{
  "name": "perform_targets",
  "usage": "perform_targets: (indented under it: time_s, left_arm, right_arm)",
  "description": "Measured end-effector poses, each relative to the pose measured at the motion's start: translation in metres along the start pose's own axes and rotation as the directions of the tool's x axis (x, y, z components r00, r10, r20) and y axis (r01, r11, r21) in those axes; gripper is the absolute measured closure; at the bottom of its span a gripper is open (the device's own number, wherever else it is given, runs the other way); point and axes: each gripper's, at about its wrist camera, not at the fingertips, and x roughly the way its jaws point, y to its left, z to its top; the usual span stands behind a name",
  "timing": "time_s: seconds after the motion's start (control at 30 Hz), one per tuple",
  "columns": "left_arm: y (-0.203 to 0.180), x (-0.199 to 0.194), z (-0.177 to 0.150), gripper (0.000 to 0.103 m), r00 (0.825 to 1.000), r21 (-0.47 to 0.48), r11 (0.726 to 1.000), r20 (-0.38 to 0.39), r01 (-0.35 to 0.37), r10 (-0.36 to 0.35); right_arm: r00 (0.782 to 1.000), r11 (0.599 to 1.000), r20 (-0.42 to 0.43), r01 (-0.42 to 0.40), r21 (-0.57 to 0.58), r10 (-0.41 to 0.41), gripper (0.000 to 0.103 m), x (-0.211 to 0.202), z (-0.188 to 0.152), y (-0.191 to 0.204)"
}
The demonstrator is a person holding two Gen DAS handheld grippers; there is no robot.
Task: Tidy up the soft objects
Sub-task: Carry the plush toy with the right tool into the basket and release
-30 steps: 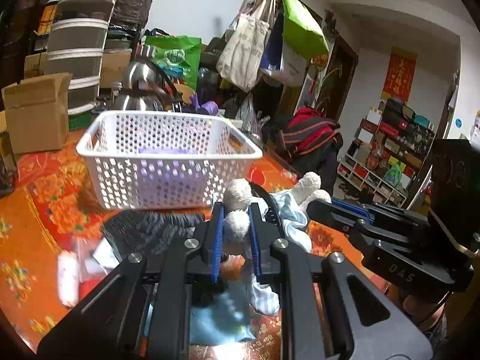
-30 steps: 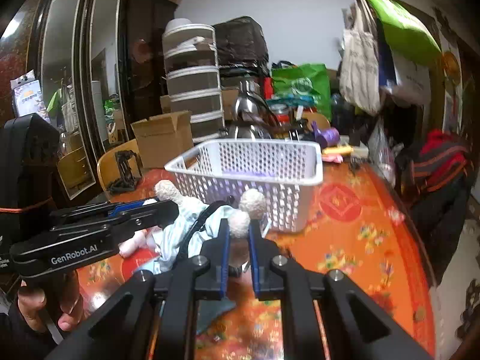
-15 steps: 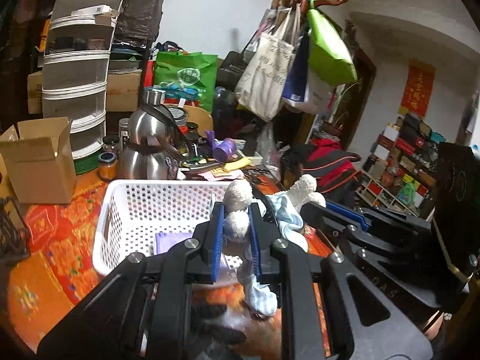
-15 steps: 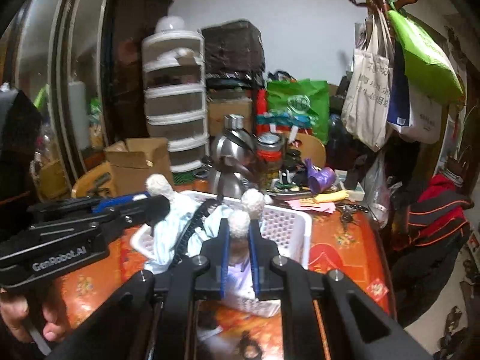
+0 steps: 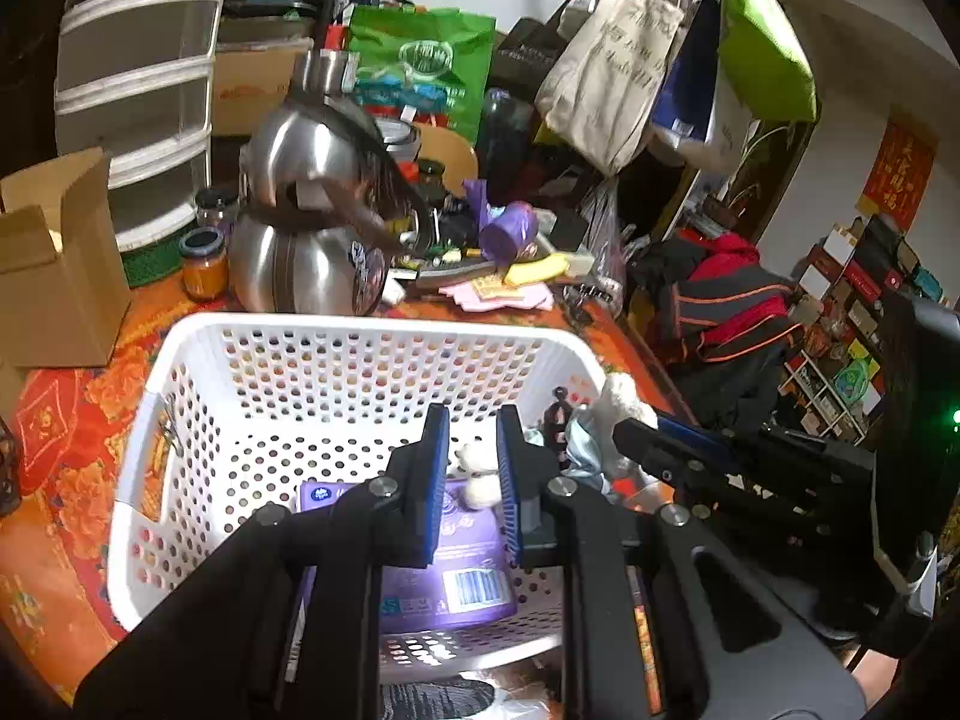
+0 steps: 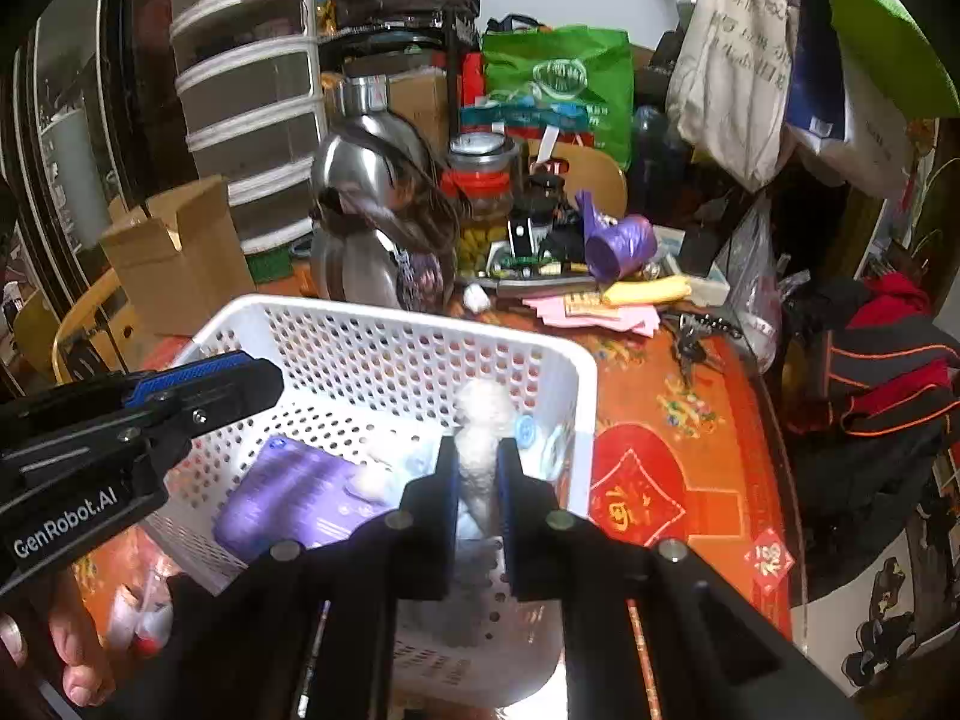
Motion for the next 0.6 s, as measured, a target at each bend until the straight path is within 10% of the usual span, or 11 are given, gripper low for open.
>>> perform_targets:
  time_s: [0.27, 0.4, 0.6]
  left_arm:
    - [0.015, 0.026, -0.016, 0.086, 0.999, 0.002, 1.0, -0.033, -0.028, 0.028]
    - [0.025, 0.022, -0.023, 0.051, 0.999, -0.004, 0.999, -0.04, -0.034, 0.034]
    - [0.032, -0.007, -0.034, 0.032, 0.999, 0.015, 0.999, 0.005, -0.05, 0.05]
  right_arm:
    - [0.999, 1.0, -0.026, -0.021, 0.005, 0.021, 0.075, 0.012, -0.005, 0.004]
    - [1.0, 1.0, 0.008, 0.021, -0.002, -0.02, 0.034, 0.002, -0.004, 0.008]
    - [0.999, 1.0, 0.052, 0.012, 0.024, -0.013, 0.033, -0.023, -0.005, 0.007]
